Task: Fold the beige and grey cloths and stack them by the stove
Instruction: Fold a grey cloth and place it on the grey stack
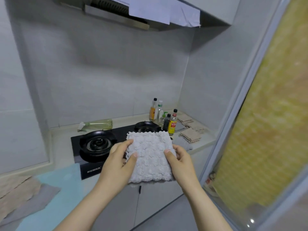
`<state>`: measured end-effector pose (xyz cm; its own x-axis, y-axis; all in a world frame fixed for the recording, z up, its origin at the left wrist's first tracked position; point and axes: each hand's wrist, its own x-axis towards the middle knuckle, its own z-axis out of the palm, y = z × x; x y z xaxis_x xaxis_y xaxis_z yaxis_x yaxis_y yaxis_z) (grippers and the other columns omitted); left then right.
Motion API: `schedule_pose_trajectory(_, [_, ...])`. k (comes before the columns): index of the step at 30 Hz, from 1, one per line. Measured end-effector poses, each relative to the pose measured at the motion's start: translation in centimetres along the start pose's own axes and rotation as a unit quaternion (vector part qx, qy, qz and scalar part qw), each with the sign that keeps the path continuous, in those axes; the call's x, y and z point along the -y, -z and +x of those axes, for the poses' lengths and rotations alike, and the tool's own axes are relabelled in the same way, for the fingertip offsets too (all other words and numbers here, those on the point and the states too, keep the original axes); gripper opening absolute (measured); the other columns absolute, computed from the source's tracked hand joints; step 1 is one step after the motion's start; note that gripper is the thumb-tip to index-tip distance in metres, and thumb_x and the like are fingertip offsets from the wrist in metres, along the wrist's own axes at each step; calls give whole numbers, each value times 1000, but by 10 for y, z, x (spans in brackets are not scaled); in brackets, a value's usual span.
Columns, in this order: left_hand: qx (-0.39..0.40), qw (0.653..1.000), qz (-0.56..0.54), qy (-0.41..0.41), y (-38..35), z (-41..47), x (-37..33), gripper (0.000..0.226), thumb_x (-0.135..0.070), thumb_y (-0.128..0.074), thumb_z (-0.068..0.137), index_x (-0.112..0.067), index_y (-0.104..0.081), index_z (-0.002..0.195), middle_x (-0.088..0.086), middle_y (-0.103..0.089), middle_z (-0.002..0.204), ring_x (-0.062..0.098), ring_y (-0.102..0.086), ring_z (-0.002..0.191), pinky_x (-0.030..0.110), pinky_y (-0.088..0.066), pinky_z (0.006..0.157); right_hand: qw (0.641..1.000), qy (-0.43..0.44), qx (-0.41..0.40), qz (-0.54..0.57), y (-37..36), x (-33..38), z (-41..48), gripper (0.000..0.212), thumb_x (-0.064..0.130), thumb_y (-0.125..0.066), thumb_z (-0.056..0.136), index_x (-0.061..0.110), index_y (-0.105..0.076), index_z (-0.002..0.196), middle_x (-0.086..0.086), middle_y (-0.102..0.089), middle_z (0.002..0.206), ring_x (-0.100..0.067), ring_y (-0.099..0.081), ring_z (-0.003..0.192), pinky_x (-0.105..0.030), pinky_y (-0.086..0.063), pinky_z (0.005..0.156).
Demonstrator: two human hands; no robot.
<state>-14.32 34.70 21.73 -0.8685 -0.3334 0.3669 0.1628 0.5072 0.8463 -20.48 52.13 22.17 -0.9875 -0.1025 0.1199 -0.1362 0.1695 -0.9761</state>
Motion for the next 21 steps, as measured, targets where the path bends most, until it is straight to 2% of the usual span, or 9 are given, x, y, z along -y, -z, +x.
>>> schedule_pose_trajectory(3, [22,1000,2,1,-34,20,1,43,-25,-54,93,-30,-46,135,-12,-45,126,7,-48,63,14,-39,69,999,1,-30,-21,19,-17,26,48,47,-58,81,22,-59,122,5,-69,115,-15,-66,105,-47,-53,93])
schedule_pose_trajectory(4, [28,1000,2,3,-46,29,4,44,-26,-54,93,-30,-45,135,-12,-44,126,7,-49,62,12,-39,69,999,4,-33,-28,25,-24,38,49,47,-57,80,23,-59,123,6,-69,114,-15,-67,105,-47,-53,93])
schedule_pose_trajectory(8, [44,999,-9,6,-88,67,18,43,-28,-56,92,-32,-46,134,-14,-45,126,-2,-50,59,7,-40,66,997,7,-38,-74,44,-45,84,34,35,-56,94,21,-60,124,6,-70,113,-11,-66,102,-38,-54,90])
schedule_pose_trajectory(12, [65,997,-17,24,-123,109,32,43,-27,-58,91,-33,-47,132,-17,-44,126,0,-49,54,11,-42,64,994,-1,-34,-108,61,-65,132,21,27,-54,97,24,-62,116,11,-70,102,-4,-66,92,-18,-52,73])
schedule_pose_trajectory(13, [71,997,-20,31,-130,119,34,43,-27,-58,91,-33,-47,132,-18,-43,127,1,-50,55,12,-42,65,993,-3,-32,-114,64,-69,143,19,27,-54,97,24,-62,114,11,-69,102,-4,-65,92,-17,-52,71])
schedule_pose_trajectory(17, [87,995,-12,50,-166,157,40,42,-28,-57,92,-35,-46,132,-19,-43,125,5,-52,62,9,-42,67,993,-16,-32,-115,78,-84,188,24,27,-55,96,24,-60,120,10,-67,109,-5,-64,99,-26,-54,84])
schedule_pose_trajectory(21, [101,993,-2,64,-205,187,48,42,-28,-56,92,-35,-45,133,-15,-43,127,4,-54,60,13,-43,69,994,-32,-22,-105,98,-103,232,19,27,-57,96,30,-59,114,10,-68,109,-3,-64,96,-25,-55,83])
